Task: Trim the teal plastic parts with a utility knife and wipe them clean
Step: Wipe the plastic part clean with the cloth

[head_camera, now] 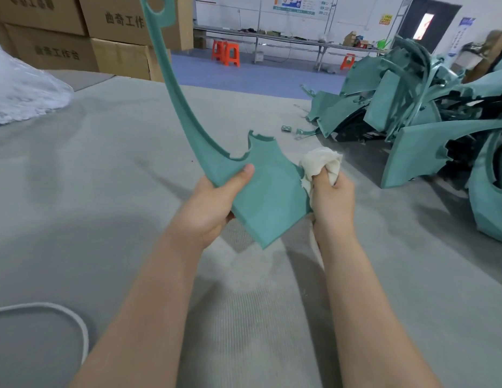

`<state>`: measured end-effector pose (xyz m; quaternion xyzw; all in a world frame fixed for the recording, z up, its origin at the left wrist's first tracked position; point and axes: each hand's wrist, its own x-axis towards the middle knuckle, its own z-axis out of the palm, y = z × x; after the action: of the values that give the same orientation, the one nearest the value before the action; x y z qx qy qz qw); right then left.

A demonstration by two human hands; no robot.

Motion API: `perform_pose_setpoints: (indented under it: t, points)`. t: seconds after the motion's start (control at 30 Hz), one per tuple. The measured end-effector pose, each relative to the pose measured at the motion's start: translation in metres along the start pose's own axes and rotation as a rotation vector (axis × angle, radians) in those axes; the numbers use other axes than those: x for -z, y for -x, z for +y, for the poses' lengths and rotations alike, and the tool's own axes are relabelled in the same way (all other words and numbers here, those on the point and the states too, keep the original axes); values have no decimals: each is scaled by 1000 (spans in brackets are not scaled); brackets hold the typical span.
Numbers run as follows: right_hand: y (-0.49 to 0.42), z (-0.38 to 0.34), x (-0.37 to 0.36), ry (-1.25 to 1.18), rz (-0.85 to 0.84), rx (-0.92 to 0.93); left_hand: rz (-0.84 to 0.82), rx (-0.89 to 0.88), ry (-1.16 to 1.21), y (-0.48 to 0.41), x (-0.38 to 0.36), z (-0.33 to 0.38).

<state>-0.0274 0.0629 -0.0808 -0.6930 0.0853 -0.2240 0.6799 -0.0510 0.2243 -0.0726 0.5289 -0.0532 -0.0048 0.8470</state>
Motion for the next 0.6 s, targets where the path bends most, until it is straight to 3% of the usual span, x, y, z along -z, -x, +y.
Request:
perform_pose_setpoints:
  t: [0.1, 0.17, 0.27, 0.37, 0.47, 0.5, 0.6]
  points:
    - [6, -2, -10, -173, 2, -65, 11, -93, 4, 0, -2, 1]
    - [4, -7, -8, -419, 82, -205, 22, -135, 47, 1, -3, 4]
    - [4, -15, 2, -614, 90, -308, 164, -200, 160, -3, -5, 9]
    - [21, -24, -10, -336, -148, -289, 364, -268, 97, -6, -5, 9]
    - [46, -28, -36, -85, -464, -150, 475, -298, 62, -8, -2, 8]
    - [52, -27, -43, -70, -500, -78, 496, -305, 47, -8, -2, 8]
    - [54, -23, -49, -17, -396, 36, 482, -290, 66, -9, -5, 3]
